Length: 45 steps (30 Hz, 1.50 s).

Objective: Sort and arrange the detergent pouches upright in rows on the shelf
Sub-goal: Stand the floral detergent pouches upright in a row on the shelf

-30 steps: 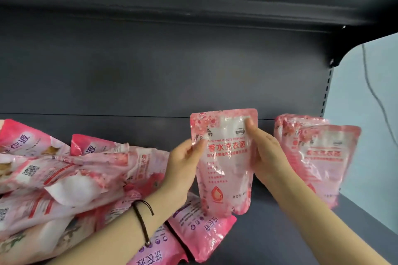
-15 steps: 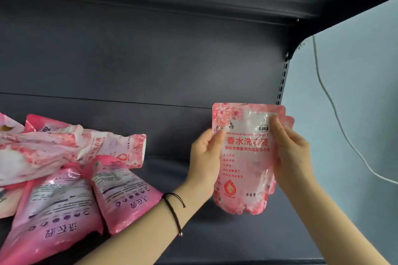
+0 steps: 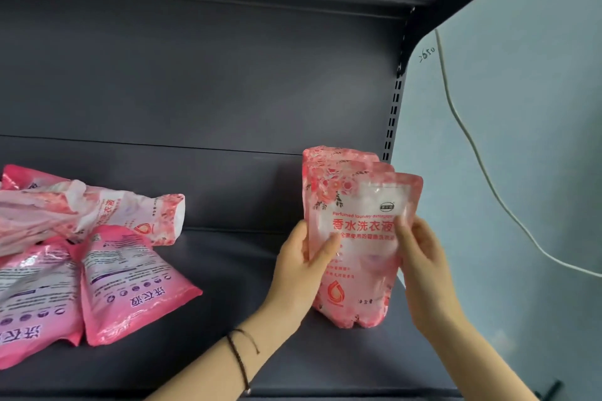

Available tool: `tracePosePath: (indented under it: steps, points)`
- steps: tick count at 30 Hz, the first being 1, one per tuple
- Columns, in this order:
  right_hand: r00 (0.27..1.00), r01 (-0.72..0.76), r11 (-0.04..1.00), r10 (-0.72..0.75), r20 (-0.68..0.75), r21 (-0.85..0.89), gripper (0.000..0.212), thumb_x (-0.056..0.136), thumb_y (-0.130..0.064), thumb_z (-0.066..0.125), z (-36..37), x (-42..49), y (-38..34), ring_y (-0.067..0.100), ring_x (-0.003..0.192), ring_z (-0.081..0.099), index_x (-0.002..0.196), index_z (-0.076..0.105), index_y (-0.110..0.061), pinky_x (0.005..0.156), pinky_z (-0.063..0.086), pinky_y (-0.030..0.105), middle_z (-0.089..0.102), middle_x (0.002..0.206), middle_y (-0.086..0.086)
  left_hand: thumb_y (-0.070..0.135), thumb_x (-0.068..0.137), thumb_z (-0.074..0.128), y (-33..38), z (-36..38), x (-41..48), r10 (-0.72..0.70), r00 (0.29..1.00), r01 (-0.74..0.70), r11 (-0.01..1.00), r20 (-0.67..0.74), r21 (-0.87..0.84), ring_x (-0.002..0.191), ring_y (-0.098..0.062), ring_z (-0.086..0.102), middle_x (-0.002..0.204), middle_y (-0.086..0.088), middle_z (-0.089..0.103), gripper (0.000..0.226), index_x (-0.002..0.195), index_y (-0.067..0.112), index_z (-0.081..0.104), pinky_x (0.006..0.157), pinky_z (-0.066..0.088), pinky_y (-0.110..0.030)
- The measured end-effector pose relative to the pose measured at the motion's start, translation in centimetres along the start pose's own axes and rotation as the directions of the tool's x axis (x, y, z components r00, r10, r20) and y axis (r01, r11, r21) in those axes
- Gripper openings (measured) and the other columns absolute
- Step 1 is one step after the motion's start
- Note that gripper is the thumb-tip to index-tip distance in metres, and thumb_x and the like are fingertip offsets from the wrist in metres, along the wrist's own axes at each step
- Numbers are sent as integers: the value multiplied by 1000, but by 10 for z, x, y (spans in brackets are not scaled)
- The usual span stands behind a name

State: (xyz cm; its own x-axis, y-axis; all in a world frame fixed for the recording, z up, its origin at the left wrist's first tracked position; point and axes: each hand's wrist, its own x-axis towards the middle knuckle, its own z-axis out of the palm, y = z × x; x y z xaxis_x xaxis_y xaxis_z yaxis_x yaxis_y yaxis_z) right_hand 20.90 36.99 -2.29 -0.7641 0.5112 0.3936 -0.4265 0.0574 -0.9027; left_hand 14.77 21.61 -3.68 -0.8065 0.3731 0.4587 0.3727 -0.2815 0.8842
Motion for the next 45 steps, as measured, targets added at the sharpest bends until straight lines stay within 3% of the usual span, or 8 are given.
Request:
tracePosePath:
  steps: [14,16,18,20,23,36,42,45]
  points:
    - [951,-108,951,184,249,-291,38,75,-29,72,-9,-20,40,11,86,72,108,56,-18,68,57,24,74,98,0,33,86,69,-15,-28,-25,-153,979,84,907,135,414,104,10,59,113,28,63,42,116,46,43,84,53,-15]
    - [940,-12,758,231,251,-652,32,77,-44,72,-17,-14,27,3,75,69,96,57,-23,65,50,14,71,87,-10,46,85,65,-9,-36,-24,-211,963,86,831,169,549,103,8,59,113,26,63,39,118,44,45,87,53,-21]
    - [915,141,340,312,254,-930,42,78,-69,55,-24,-6,9,2,73,63,83,59,-28,68,48,19,65,81,-14,61,85,53,1,-49,-20,-215,954,-33,616,209,787,98,0,61,109,19,64,37,115,38,51,84,53,-27]
    - [898,280,-4,354,260,-960,61,76,-84,34,-22,-2,-9,1,73,59,75,58,-29,65,44,22,61,78,-14,67,87,40,11,-69,-16,-110,957,-232,265,268,936,95,-10,59,100,12,65,45,106,31,59,82,49,-33]
    - [865,419,-192,383,325,-888,59,80,-83,27,-5,-7,-29,3,80,61,85,53,-30,65,43,20,58,84,-15,69,87,28,29,-101,-11,-19,921,-390,-56,390,919,91,-18,56,87,6,66,56,94,25,62,81,38,-36]
    - [724,671,-88,289,626,-736,55,81,-75,44,207,-52,-42,19,86,64,93,64,-25,74,49,28,64,86,-7,74,81,27,123,-329,-52,-84,955,-294,-350,283,889,78,-13,57,76,9,62,51,74,29,50,72,38,-29]
    - [688,705,-26,265,675,-709,57,81,-76,45,304,-50,-51,19,86,64,93,63,-24,78,53,33,66,93,-8,75,81,35,159,-396,-44,-85,978,-207,-295,191,933,72,-10,55,76,17,58,51,77,29,59,60,36,-27]
    - [658,726,11,280,699,-688,61,80,-77,44,338,-37,-53,21,87,65,93,64,-22,79,54,36,68,95,-4,71,81,45,169,-409,-18,-175,982,-79,-36,71,996,69,-4,56,73,17,59,39,71,35,57,64,46,-28]
